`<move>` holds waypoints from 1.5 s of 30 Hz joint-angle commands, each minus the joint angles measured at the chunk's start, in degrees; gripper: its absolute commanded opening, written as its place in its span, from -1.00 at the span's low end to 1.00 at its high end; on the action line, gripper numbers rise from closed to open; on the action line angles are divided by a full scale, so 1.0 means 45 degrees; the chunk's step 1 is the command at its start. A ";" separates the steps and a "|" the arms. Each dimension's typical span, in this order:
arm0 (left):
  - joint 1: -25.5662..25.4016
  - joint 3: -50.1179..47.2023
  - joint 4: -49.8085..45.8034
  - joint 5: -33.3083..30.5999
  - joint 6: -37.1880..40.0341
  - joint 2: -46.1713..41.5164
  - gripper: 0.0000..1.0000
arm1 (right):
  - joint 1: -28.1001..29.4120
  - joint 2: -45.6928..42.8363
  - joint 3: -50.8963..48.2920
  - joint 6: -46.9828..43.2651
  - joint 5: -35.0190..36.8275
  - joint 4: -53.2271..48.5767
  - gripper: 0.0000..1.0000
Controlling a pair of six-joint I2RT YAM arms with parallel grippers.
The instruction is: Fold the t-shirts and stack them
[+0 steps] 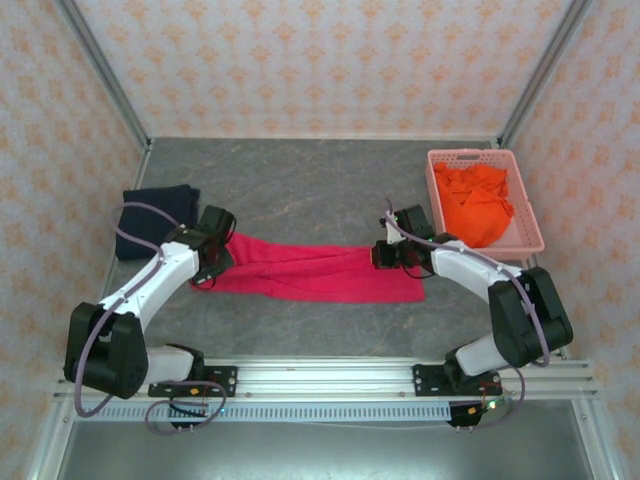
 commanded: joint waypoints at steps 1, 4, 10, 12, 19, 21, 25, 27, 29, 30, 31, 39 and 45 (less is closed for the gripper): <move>-0.0011 0.0459 0.0489 -0.0742 -0.0043 0.0152 -1.00 | 0.0028 -0.0606 -0.0303 0.0027 -0.0053 0.0126 -1.00; 0.0045 0.1011 0.0667 -0.0969 0.0310 0.0201 -1.00 | 0.0029 -0.0848 -0.0453 0.0091 -0.0105 0.0246 -1.00; 0.0222 0.0845 0.0237 -0.0963 0.0367 0.1444 -1.00 | 0.0019 -0.0923 -0.0695 0.0110 -0.0242 0.0167 -1.00; 0.0207 0.0648 0.0057 -0.0827 0.0180 0.1944 -1.00 | 0.0019 -0.0891 -0.0696 0.0163 -0.0287 0.0182 -1.00; 0.0238 -0.0335 0.0867 -0.0950 -0.0026 0.2155 -1.00 | 0.0028 -0.0766 -0.0602 0.0133 -0.0565 0.0058 -1.00; 0.0258 -0.0369 0.0941 -0.0860 -0.0084 0.2511 -1.00 | 0.0028 -0.0722 -0.0627 0.0211 -0.0862 -0.0001 -1.00; 0.0277 -0.0422 0.1073 -0.1268 -0.0219 0.2380 -0.70 | 0.0021 -0.0869 -0.0960 0.0541 -0.0826 -0.0129 -1.00; 0.0277 -0.0309 0.0891 -0.1523 -0.0164 0.1960 -0.47 | 0.0029 -0.1077 -0.1192 0.0740 -0.0987 -0.0131 -0.93; 0.0277 -0.0112 0.0619 -0.1756 -0.0134 0.1550 0.13 | 0.0023 -0.1373 -0.1393 0.0878 -0.0919 -0.0128 -0.61; 0.0277 0.0049 0.0407 -0.1839 -0.0072 0.1334 0.38 | 0.0031 -0.1594 -0.1458 0.0956 -0.0810 -0.0105 -0.33; 0.0260 0.0166 0.0202 -0.1929 -0.0017 0.1153 0.54 | 0.0041 -0.1821 -0.1466 0.0991 -0.0751 -0.0107 -0.15; -0.0823 0.1603 0.0437 -0.1699 0.0879 -0.0123 1.00 | -0.0068 -0.3225 -0.0351 0.2727 0.1956 -0.0102 0.29; -0.1224 0.2449 0.2531 0.0844 0.0673 0.2247 1.00 | -0.0691 -0.1106 0.1333 0.4071 0.4700 -0.2179 0.25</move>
